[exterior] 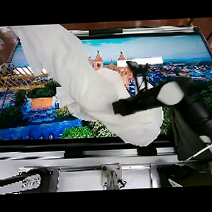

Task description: Fold the shirts.

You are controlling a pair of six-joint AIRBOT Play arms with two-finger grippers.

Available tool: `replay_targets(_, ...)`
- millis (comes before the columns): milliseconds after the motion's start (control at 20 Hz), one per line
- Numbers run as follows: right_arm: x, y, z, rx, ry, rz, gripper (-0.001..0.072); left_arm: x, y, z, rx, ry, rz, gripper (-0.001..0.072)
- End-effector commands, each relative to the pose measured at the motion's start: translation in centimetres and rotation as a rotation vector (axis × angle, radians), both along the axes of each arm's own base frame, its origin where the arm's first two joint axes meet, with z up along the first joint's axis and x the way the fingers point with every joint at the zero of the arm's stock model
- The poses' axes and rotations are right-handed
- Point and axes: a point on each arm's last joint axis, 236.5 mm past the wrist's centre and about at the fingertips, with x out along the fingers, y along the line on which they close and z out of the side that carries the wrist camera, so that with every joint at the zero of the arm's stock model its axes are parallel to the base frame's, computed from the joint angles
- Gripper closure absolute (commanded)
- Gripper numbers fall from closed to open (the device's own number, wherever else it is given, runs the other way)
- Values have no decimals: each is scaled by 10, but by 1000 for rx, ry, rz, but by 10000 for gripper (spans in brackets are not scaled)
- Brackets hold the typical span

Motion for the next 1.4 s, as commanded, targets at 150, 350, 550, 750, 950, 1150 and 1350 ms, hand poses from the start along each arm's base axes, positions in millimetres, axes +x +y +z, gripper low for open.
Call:
replay_targets(150, 34, -30, -12, -31, -44, -96, 170, -69, 44, -144, 560, 460, -113, 668)
replay_targets(350, 140, -77, 90, 99, -344, -304, 166, -75, 12, -129, 583, 355, -177, 667)
replay_targets(550, 205, -28, 102, 289, -350, -258, 49, -102, -44, -121, 628, 294, -302, 668)
replay_targets(750, 239, 0, 7, 292, -132, -250, 48, -124, -51, -106, 728, 247, -255, 668)
replay_targets(950, 180, 43, -94, 194, 161, -23, 48, -125, -29, -97, 745, 261, -145, 667)
replay_targets(1150, 146, 86, -123, 152, 153, 162, 50, -115, -32, -101, 719, 276, -128, 667)
replay_targets(1350, 150, 92, -121, 146, 115, 176, 653, -85, -37, -98, 690, 216, -89, 667)
